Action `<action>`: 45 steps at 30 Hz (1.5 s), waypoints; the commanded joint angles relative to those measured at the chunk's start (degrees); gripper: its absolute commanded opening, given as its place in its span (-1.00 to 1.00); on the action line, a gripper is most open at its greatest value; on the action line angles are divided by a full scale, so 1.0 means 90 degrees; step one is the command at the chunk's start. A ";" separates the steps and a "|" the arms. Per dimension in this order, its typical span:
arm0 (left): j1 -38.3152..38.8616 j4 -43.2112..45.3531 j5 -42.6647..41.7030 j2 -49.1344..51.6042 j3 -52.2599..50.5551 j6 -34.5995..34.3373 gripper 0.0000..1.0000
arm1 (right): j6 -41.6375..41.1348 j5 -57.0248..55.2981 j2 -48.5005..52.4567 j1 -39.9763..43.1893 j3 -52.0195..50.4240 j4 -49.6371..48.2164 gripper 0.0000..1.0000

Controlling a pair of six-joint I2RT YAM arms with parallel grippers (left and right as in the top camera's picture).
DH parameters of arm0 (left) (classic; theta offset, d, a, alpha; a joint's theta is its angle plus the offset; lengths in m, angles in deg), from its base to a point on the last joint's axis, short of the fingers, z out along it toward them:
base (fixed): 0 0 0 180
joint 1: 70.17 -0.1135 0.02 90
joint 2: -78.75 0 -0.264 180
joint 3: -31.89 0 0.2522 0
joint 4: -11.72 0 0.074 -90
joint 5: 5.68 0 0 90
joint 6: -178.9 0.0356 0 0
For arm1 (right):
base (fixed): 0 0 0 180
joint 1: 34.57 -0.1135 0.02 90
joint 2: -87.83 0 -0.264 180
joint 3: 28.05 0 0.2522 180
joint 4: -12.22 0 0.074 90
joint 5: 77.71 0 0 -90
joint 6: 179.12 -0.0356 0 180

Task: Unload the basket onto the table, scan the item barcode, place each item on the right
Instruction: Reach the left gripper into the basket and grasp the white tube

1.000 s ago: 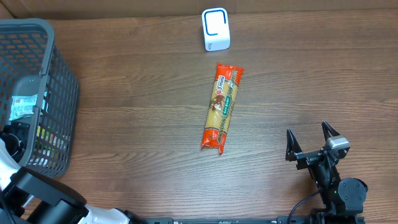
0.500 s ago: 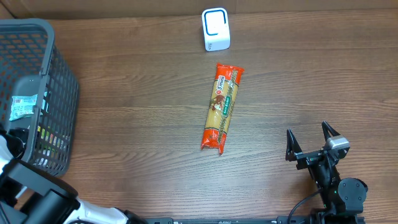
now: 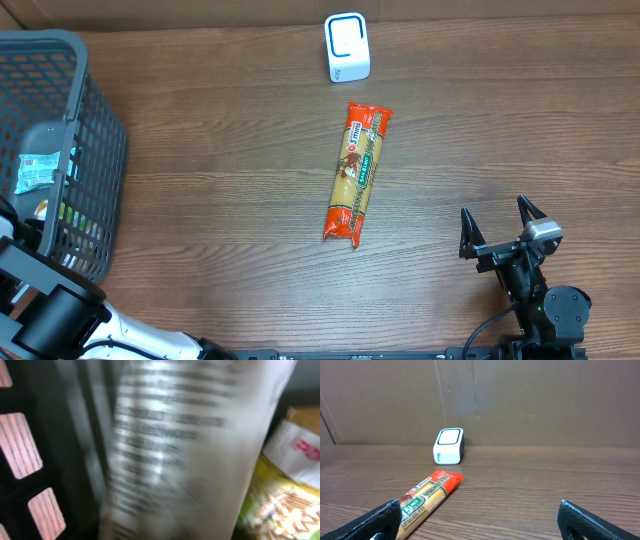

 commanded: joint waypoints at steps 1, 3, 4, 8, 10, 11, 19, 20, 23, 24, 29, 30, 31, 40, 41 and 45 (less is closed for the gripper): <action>0.0029 0.0049 0.0005 0.0316 -0.0061 0.0029 -0.92 | -0.0012 -0.0022 -0.0056 -0.0034 -0.0068 -0.0036 1.00; 0.0032 0.0027 -0.0100 0.0316 0.0019 0.0189 -0.92 | -0.0012 -0.0022 -0.0056 -0.0034 -0.0068 -0.0036 1.00; 0.0032 0.0005 -0.0192 0.0316 0.0085 0.0284 -0.92 | -0.0012 -0.0022 -0.0056 -0.0034 -0.0068 -0.0036 1.00; 0.0066 -0.0379 -0.0697 0.0282 0.0661 0.0491 -0.92 | -0.0012 -0.0022 -0.0056 -0.0034 -0.0068 -0.0036 1.00; 0.0129 -0.0661 -0.0818 0.0231 0.1110 0.0644 -0.92 | -0.0012 -0.0022 -0.0056 -0.0034 -0.0068 -0.0036 1.00; 0.0172 -0.0814 -0.0840 0.0194 0.1343 0.0702 -0.92 | -0.0012 -0.0022 -0.0056 -0.0034 -0.0068 -0.0036 1.00; 0.0899 -0.1814 -0.0894 -0.0665 0.3555 0.0901 -0.92 | -0.0010 -0.0022 -0.0056 -0.0034 -0.0068 -0.0036 1.00; 0.1018 -0.1848 -0.0896 -0.0809 0.3728 0.0959 -0.92 | -0.0010 -0.0022 -0.0056 -0.0034 -0.0068 -0.0036 1.00; 0.1413 -0.1870 -0.0719 -0.1307 0.4182 0.1030 -0.92 | -0.0012 -0.0022 -0.0056 -0.0034 -0.0068 -0.0036 1.00; 0.1542 -0.1851 -0.0607 -0.1477 0.4269 0.1027 -0.92 | -0.0010 -0.0019 -0.0056 -0.0034 -0.0068 -0.0036 1.00; 0.2035 -0.1676 -0.0253 -0.2283 0.4371 0.1030 -0.92 | -0.0012 -0.0022 -0.0056 -0.0034 -0.0068 -0.0036 1.00; 0.2096 -0.1678 -0.0257 -0.2419 0.4371 0.1032 -0.92 | -0.0010 -0.0022 -0.0056 -0.0034 -0.0068 -0.0036 1.00; 0.2164 -0.1690 -0.0257 -0.2550 0.4371 0.1049 -0.92 | -0.0012 -0.0022 -0.0056 -0.0034 -0.0068 -0.0036 1.00; 0.3439 -0.2089 -0.0301 -0.3390 0.4371 0.1341 -0.91 | -0.0012 -0.0022 -0.0056 -0.0034 -0.0068 -0.0036 1.00; 0.3694 -0.2210 -0.0299 -0.3415 0.4371 0.1350 -0.92 | -0.0010 -0.0022 -0.0056 -0.0034 -0.0068 -0.0036 1.00; 0.4784 -0.2630 -0.0282 -0.3373 0.4325 0.1457 -0.92 | -0.0010 -0.0022 -0.0056 -0.0034 -0.0068 -0.0036 1.00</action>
